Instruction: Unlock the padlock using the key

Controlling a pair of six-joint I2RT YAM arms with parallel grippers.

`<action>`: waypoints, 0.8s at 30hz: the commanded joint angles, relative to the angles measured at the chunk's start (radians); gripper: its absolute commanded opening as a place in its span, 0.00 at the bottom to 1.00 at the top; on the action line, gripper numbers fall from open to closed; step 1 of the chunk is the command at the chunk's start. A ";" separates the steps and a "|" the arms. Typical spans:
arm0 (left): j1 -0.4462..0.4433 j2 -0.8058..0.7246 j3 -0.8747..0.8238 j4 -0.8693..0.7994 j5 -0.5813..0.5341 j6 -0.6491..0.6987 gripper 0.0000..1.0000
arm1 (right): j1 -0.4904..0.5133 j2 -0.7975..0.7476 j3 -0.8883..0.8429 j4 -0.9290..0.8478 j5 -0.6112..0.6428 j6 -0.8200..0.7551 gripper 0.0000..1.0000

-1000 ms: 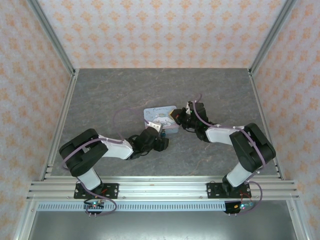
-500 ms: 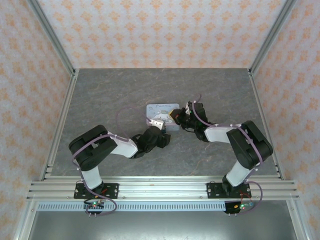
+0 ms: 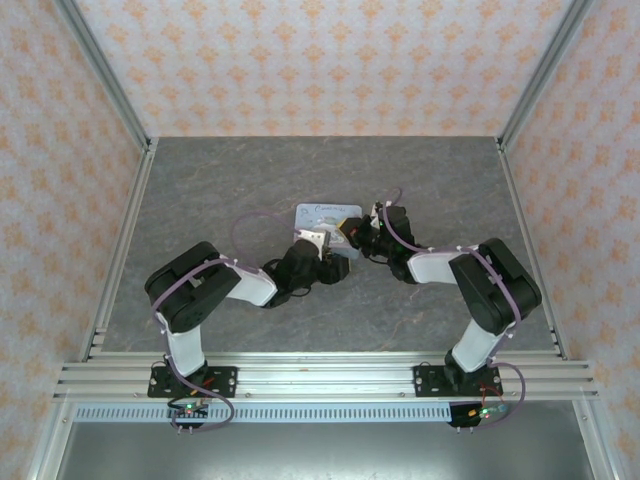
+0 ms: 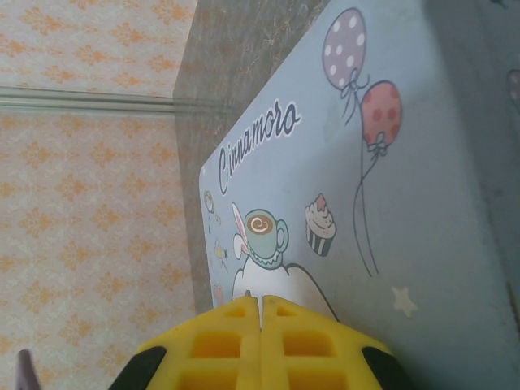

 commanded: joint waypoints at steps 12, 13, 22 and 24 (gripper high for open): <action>0.034 0.090 -0.017 0.209 0.063 -0.238 0.62 | 0.000 0.038 -0.001 0.018 0.004 0.010 0.00; 0.033 0.099 -0.021 0.212 0.047 -0.250 0.62 | 0.001 0.039 -0.002 0.021 0.004 0.012 0.00; -0.005 0.130 0.005 0.145 -0.042 -0.275 0.63 | -0.001 0.055 -0.005 0.045 0.004 0.031 0.00; -0.007 0.136 0.005 0.180 -0.029 -0.290 0.62 | -0.001 0.059 -0.006 0.049 0.005 0.034 0.00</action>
